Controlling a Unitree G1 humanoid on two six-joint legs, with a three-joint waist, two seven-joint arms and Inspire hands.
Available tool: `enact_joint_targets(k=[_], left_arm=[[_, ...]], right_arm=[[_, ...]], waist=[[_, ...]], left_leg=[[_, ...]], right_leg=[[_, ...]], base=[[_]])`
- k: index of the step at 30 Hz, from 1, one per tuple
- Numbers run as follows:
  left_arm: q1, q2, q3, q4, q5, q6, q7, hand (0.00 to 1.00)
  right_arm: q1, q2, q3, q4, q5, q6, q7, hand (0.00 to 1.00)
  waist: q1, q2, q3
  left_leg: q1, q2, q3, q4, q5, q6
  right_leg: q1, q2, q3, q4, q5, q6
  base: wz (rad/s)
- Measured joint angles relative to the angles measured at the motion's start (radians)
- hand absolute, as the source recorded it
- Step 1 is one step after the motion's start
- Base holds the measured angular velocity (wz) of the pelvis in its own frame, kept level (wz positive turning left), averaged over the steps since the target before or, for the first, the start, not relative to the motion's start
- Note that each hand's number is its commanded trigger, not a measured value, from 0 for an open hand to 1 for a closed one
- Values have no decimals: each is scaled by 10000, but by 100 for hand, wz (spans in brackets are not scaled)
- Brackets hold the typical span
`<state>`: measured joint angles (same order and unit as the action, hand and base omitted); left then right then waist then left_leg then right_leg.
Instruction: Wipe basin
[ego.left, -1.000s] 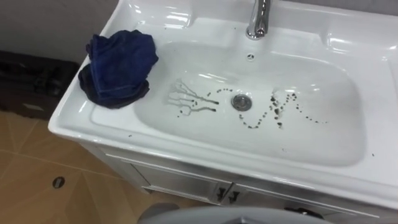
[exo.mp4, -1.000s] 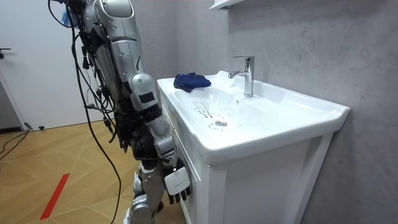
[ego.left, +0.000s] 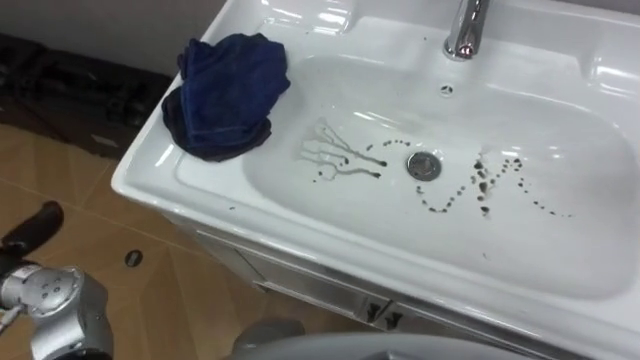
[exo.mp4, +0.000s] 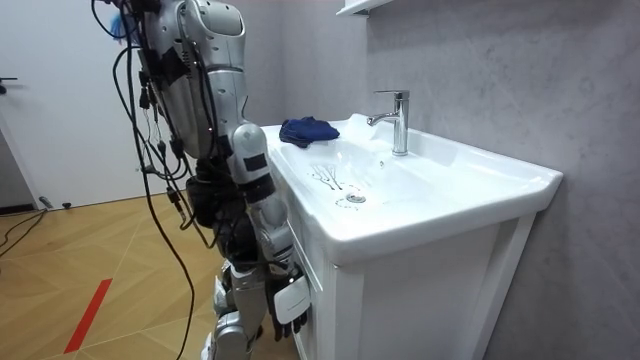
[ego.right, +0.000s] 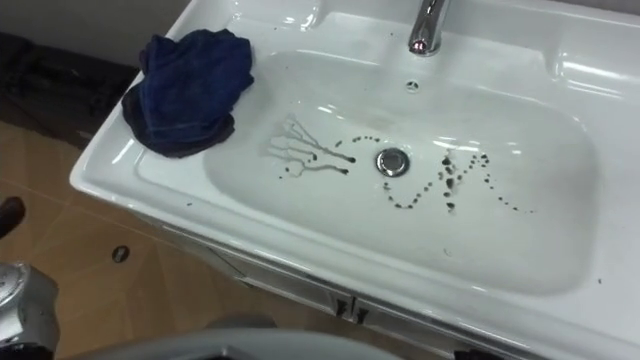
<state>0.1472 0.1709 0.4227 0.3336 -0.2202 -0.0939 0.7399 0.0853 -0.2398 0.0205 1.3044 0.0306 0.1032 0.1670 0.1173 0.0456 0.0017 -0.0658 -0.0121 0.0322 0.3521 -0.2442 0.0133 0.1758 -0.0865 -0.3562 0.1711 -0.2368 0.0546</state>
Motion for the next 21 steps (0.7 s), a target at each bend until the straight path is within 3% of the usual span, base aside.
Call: enact_joint_targets(k=[4,8,12,15,21], left_arm=[[-153,42,-276,-890,1228,-31,278,0],[-334,82,-414,-1231,2337,-143,504,0],[-441,83,-796,-2013,4717,-156,527,0],[-739,88,-1130,-2525,5679,-148,429,0],[-1016,426,-2452,-3091,7643,-123,-152,0]], right_arm=[[49,19,61,0,10,-334,-276,0],[5,10,21,2,3,-433,-419,0],[-49,14,14,37,37,-590,-415,0],[-51,7,58,37,73,-695,-415,0],[-229,7,201,124,383,-901,-444,0]], waist=[[-132,32,-9],[-371,87,-32],[-582,73,-25],[-705,97,12],[-1053,117,39]], left_leg=[[92,2,78,-140,69,-5],[127,3,95,-183,101,-8],[123,7,170,-185,102,-9],[217,23,222,-244,102,-8],[262,68,453,-300,103,-12]], right_leg=[[-7,-14,87,-5,8,-13],[2,-11,123,-5,14,-22],[-5,-9,150,-20,18,-25],[29,-15,269,-22,20,-27],[-12,5,495,-50,20,-28]], base=[[-6],[0],[-2],[-9],[-8]])
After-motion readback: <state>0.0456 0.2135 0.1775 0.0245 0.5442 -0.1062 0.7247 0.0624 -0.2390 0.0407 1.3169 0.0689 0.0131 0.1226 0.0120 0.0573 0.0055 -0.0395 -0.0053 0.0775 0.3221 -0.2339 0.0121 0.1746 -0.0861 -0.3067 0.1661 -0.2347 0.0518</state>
